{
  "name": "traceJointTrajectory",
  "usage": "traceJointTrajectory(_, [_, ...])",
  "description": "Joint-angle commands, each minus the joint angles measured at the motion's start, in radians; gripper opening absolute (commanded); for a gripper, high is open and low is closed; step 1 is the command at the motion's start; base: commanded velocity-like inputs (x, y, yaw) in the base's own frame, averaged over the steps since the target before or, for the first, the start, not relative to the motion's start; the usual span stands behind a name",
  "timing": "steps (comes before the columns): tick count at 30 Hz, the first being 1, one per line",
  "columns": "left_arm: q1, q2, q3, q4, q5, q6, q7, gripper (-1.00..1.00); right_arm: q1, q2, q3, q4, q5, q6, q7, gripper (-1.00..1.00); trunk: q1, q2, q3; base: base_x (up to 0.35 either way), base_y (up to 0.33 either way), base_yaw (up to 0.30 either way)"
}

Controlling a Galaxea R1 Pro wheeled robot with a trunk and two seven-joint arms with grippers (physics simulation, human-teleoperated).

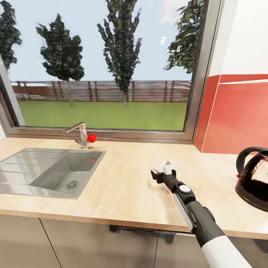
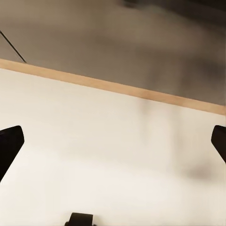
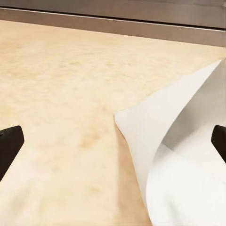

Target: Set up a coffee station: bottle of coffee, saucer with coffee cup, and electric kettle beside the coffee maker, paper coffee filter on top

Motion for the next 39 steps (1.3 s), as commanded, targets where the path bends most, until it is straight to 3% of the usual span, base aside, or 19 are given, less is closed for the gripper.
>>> traceJointTrajectory(1, [0.000, -0.001, 0.003, -0.001, 0.000, -0.001, 0.000, 1.00, -0.001, -0.001, 0.002, -0.001, -0.010, 0.005, -0.002, 1.00, 0.000, -0.001, -0.001, 0.000, 0.000, 0.000])
traceJointTrajectory(17, [0.001, -0.001, 0.003, -0.001, 0.000, -0.001, 0.000, 1.00, -0.001, 0.000, 0.004, 0.001, -0.010, 0.006, -0.008, 1.00, 0.000, -0.001, -0.001, 0.014, 0.000, 0.000])
traceJointTrajectory(23, [0.001, -0.001, 0.003, -0.001, 0.000, -0.001, 0.000, 1.00, -0.001, 0.000, 0.004, 0.002, -0.012, 0.006, -0.042, 1.00, 0.000, -0.001, -0.001, 0.035, 0.000, 0.000])
traceJointTrajectory(30, [0.000, -0.001, 0.003, -0.001, 0.000, -0.001, 0.000, 1.00, -0.001, 0.001, 0.005, 0.003, -0.042, 0.006, -0.068, 1.00, 0.000, -0.001, -0.001, 0.004, 0.000, 0.000])
traceJointTrajectory(39, [0.001, -0.001, 0.003, -0.001, 0.000, -0.001, 0.000, 1.00, -0.001, 0.001, 0.005, 0.005, -0.047, 0.006, -0.072, 1.00, 0.000, -0.001, -0.001, 0.068, 0.000, 0.000])
